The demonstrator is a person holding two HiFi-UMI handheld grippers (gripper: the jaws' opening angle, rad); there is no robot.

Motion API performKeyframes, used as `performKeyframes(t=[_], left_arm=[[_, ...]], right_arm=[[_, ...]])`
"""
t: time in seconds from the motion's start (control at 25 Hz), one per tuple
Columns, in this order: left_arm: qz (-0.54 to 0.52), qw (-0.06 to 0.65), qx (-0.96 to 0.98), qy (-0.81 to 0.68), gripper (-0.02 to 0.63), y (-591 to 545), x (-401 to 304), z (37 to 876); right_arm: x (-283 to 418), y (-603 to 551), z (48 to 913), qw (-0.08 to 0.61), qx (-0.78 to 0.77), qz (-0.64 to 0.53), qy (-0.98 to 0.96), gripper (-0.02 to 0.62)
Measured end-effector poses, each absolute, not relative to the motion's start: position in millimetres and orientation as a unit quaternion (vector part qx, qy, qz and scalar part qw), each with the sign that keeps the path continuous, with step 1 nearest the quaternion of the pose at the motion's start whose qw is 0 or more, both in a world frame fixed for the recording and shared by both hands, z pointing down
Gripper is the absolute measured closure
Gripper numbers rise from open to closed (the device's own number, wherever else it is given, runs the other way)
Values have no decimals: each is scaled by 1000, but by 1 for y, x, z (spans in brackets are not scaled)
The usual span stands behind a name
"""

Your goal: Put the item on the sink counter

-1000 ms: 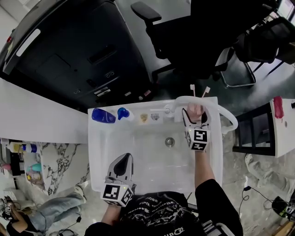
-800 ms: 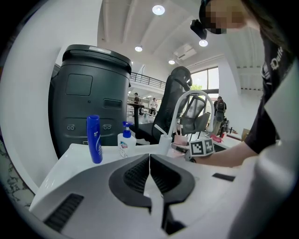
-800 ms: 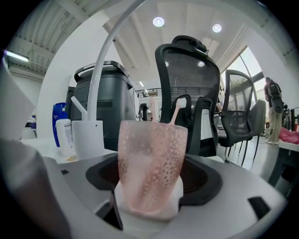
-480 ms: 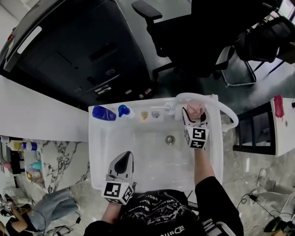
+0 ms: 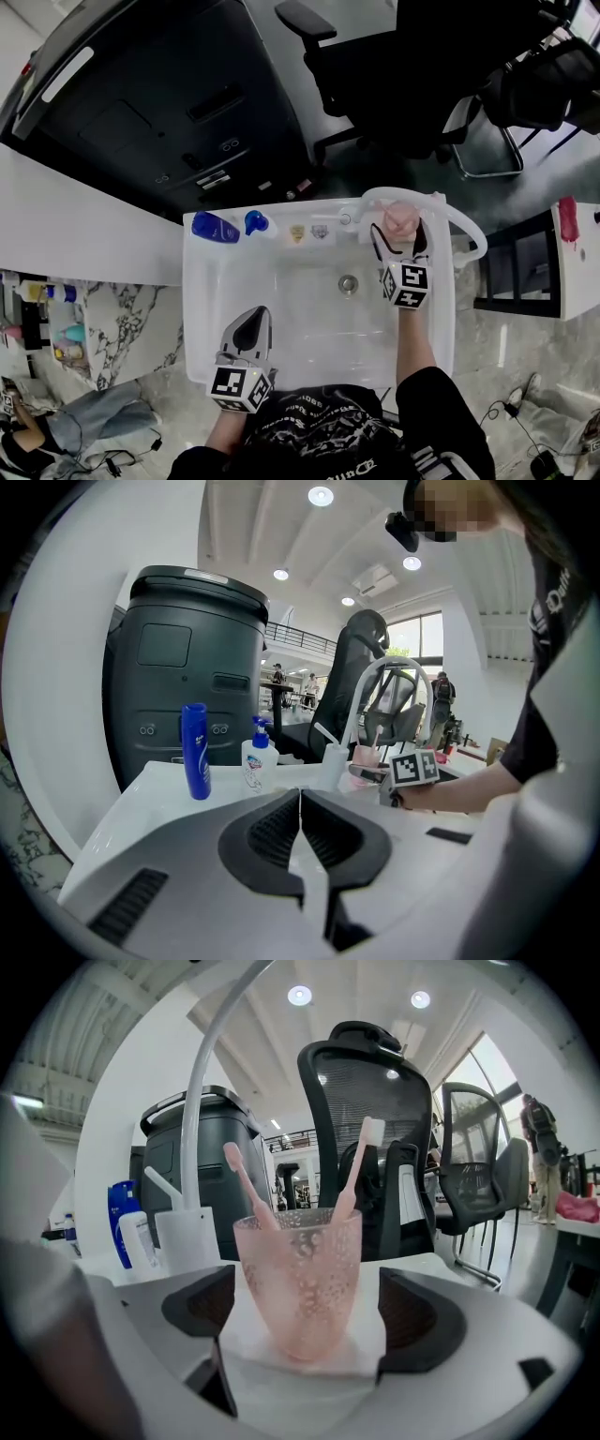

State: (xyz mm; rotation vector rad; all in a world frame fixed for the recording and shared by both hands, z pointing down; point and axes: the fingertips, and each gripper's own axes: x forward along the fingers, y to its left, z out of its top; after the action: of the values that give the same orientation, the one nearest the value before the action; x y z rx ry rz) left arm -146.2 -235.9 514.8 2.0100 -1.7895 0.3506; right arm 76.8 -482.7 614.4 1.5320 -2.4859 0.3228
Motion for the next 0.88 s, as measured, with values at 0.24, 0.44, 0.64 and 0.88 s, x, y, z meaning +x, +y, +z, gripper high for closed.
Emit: performKeyframes(t=[0.24,0.44,0.64,0.88], left_arm=[[118,210,730,-639,597,-234,-142,513],[96,211,736,-636,597,-227,-143,507],[70,203,747,-629,597,-218,-144,498],[52,191,770,-606,597,-197,-135,490]], right_arm=[[87,-456,593,77,523,135,-838,100],[88,-419,562,75,513,121,-847,101],[79,-376,529,72,489,112,-862,101],[63,-320,481,71,472,61,-876,103]])
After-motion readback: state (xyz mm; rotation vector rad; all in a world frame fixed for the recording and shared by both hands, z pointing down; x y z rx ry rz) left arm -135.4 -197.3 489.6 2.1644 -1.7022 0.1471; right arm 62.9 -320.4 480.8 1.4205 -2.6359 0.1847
